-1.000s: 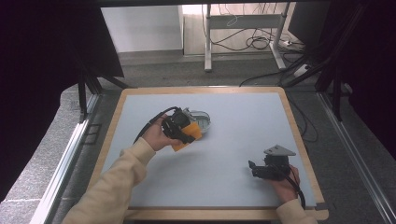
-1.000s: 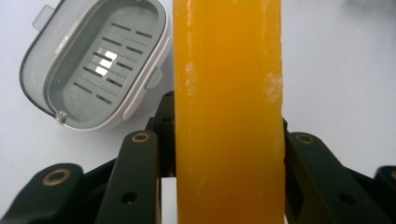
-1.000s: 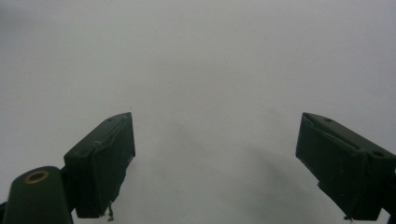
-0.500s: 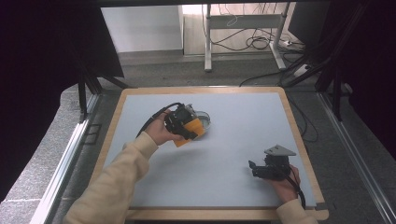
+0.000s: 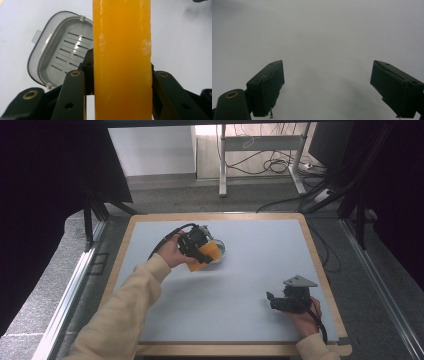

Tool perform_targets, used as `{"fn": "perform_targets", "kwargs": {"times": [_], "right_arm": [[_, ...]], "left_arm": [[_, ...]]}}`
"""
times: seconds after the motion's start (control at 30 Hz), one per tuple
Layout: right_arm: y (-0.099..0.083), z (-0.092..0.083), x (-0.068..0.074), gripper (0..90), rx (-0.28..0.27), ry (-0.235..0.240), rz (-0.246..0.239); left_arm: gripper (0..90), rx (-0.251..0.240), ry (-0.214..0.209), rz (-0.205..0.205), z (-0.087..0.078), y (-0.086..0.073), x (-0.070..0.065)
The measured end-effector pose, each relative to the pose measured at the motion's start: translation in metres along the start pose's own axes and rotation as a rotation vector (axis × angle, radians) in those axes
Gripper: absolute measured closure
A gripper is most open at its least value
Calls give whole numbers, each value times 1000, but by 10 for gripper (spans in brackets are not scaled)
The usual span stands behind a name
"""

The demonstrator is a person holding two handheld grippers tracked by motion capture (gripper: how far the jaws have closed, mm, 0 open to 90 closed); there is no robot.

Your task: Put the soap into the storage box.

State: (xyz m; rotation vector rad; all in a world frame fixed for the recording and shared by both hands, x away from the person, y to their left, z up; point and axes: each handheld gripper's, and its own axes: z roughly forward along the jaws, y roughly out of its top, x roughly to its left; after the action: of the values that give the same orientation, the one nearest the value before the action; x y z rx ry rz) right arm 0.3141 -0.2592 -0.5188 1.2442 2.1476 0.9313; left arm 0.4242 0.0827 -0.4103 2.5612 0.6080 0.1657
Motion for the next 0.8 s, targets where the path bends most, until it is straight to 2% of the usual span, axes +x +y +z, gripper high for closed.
{"fn": "perform_targets", "kwargs": {"times": [0.17,0.4,0.67,0.73,0.77,0.8], "right_arm": [[0,0,-1,124,0,0,1],[0,0,0,124,2,0,-3],[0,1,-1,125,3,-3,-3],[0,1,-1,125,-1,-5,-2],[0,1,-2,125,-1,-5,-1],[0,1,-2,125,0,-6,1]], "left_arm": [[618,2,8,5,-1,7,4],[619,6,-14,28,3,16,11],[619,27,-13,41,9,24,26],[618,26,-11,48,10,25,31],[619,6,-7,54,10,24,35],[619,6,-7,54,10,24,35]]}}
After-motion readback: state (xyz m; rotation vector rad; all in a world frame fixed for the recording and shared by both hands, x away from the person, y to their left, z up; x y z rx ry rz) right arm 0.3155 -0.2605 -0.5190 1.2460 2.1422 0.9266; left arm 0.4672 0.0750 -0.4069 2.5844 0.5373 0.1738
